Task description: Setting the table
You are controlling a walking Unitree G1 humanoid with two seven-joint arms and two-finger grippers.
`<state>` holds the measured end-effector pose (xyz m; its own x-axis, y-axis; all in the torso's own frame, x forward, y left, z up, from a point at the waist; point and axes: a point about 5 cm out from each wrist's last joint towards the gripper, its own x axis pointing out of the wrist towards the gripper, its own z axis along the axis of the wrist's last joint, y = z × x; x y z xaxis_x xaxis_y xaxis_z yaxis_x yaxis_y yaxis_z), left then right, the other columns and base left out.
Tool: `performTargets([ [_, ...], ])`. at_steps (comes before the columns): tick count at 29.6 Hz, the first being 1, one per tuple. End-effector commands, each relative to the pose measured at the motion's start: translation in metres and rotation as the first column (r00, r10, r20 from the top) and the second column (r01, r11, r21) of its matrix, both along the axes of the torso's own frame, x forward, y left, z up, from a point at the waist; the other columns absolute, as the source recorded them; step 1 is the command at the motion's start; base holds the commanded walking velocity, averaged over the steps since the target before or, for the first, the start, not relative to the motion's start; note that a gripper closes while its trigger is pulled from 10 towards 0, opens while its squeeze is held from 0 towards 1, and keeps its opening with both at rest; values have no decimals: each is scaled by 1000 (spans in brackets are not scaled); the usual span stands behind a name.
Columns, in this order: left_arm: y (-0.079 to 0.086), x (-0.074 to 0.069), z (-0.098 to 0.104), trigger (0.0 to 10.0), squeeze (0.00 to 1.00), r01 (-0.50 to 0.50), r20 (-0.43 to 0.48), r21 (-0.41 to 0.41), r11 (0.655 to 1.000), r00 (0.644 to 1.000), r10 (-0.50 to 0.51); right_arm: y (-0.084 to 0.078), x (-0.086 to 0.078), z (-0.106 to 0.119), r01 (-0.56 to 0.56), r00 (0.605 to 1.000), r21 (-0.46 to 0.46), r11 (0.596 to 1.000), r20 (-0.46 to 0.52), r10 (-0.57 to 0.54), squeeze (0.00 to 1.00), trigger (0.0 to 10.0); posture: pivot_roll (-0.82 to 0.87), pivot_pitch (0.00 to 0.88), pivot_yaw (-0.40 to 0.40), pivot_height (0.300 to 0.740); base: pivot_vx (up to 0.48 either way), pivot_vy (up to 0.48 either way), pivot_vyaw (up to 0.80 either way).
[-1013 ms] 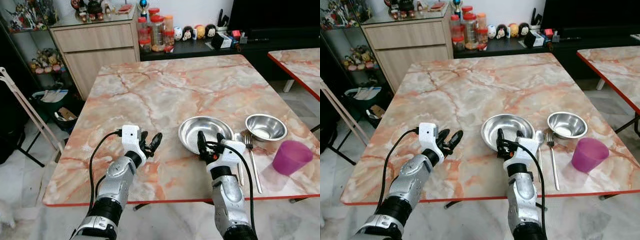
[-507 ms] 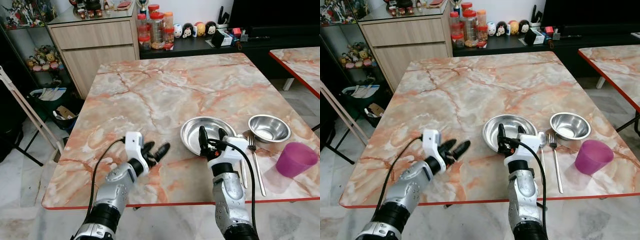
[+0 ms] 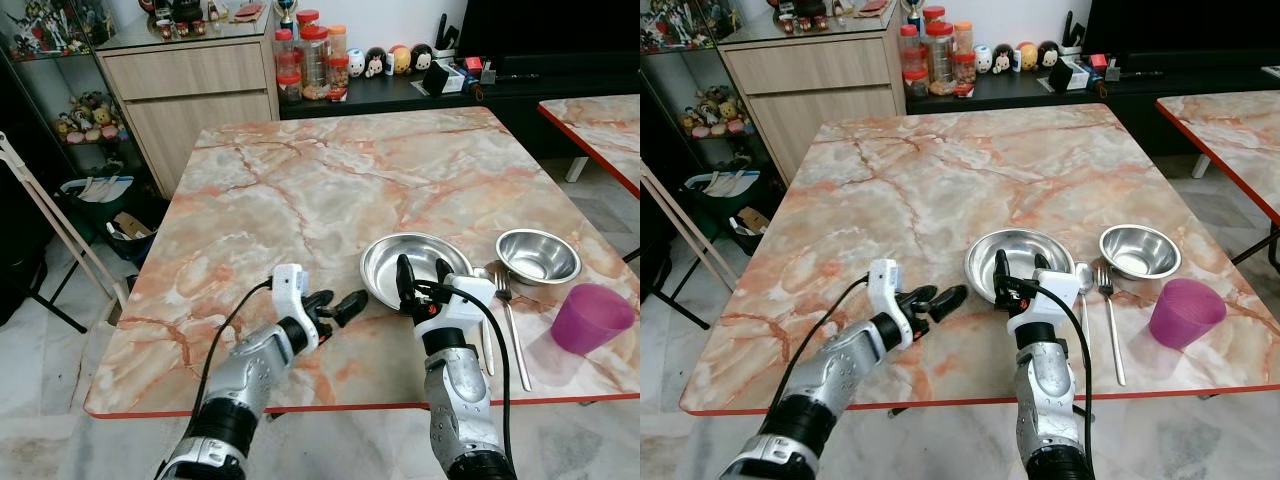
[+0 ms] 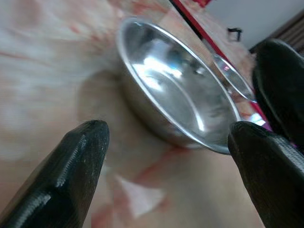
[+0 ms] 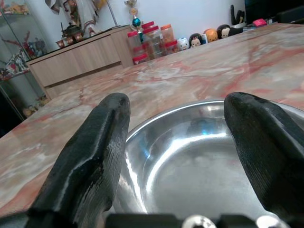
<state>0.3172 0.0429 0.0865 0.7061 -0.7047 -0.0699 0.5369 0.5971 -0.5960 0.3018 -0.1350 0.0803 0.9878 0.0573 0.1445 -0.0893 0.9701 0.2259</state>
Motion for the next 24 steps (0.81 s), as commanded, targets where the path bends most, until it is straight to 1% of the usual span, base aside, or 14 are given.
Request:
performTargets([
  [1, -3, 0, 1, 10000, 0, 23, -10, 0, 1000, 1000, -23, 4, 1, 5, -12, 1000, 2, 1000, 16, 12, 0, 10000, -74, 0, 85, 740, 0, 0, 0],
  [5, -12, -2, 1, 10000, 0, 51, -20, -8, 999, 999, -51, 4, -2, 6, -11, 1000, 10, 1000, 26, 10, 0, 10000, -79, 0, 90, 740, 0, 0, 0],
  [9, -12, -1, 1, 10000, 0, 51, -24, -9, 999, 998, -51, 4, -2, 6, -10, 1000, 10, 1000, 26, 10, 0, 10000, -79, 0, 90, 740, 0, 0, 0],
  [12, -21, 1, 0, 10000, 0, 41, -43, -4, 999, 998, -41, 3, -5, 5, -6, 1000, 13, 1000, 27, 6, 0, 10000, -82, 0, 94, 740, 0, 0, 0],
  [14, -23, 2, 0, 10000, 0, 38, -42, 10, 999, 998, -37, 4, -5, 5, -7, 1000, 15, 1000, 28, 6, 0, 10000, -82, 0, 93, 740, 0, 0, 0],
  [18, -25, 6, 1, 10000, 0, 19, -41, 33, 999, 999, -18, 5, -5, 6, -10, 999, 17, 1000, 31, 10, 0, 10000, -85, 0, 95, 740, 0, 0, 0],
  [24, -27, 7, 3, 10000, 0, 11, -41, 20, 1000, 999, -10, 3, -7, 8, -11, 999, 17, 1000, 44, 10, 0, 10000, -88, 0, 96, 740, 0, 0, 0],
])
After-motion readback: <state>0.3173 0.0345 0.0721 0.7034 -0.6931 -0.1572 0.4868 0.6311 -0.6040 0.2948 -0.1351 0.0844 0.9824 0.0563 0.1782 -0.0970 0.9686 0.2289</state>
